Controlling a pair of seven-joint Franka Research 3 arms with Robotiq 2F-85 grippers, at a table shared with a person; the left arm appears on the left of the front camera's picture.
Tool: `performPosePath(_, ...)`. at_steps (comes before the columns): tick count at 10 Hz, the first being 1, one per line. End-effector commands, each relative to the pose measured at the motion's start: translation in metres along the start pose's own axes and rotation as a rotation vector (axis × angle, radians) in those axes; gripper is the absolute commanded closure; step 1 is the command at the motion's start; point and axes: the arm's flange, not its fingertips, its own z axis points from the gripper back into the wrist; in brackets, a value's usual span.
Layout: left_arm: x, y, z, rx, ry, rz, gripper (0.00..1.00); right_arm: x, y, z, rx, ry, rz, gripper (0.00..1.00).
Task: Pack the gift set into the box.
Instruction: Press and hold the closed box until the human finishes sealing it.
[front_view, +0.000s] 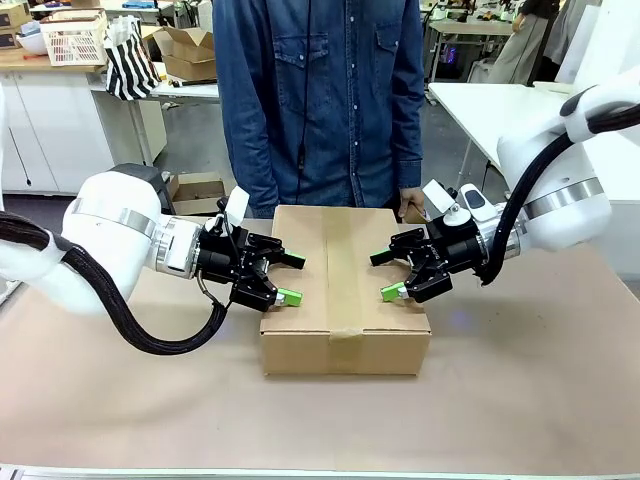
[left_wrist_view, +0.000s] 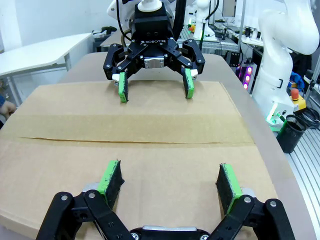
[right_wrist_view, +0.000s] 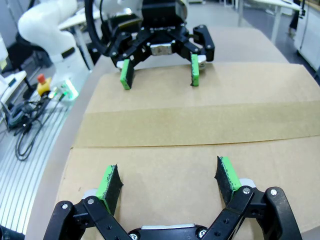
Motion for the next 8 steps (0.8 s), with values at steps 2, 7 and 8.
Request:
performPosePath(2,0.0,-0.001,0.001,-0.007,0.002,-0.004,0.0,0.0,0.001,0.001,-0.001,0.002,-0.025,0.0)
performPosePath(7,0.076,-0.007,0.049,-0.176,-0.138,0.738,0.0,0.069,0.056,0.038,0.025,-0.226,-0.339,0.0)
performPosePath(8,0.089,-0.011,0.073,-0.135,-0.176,0.851,0.0,0.07,0.083,0.05,0.049,-0.291,-0.549,0.0)
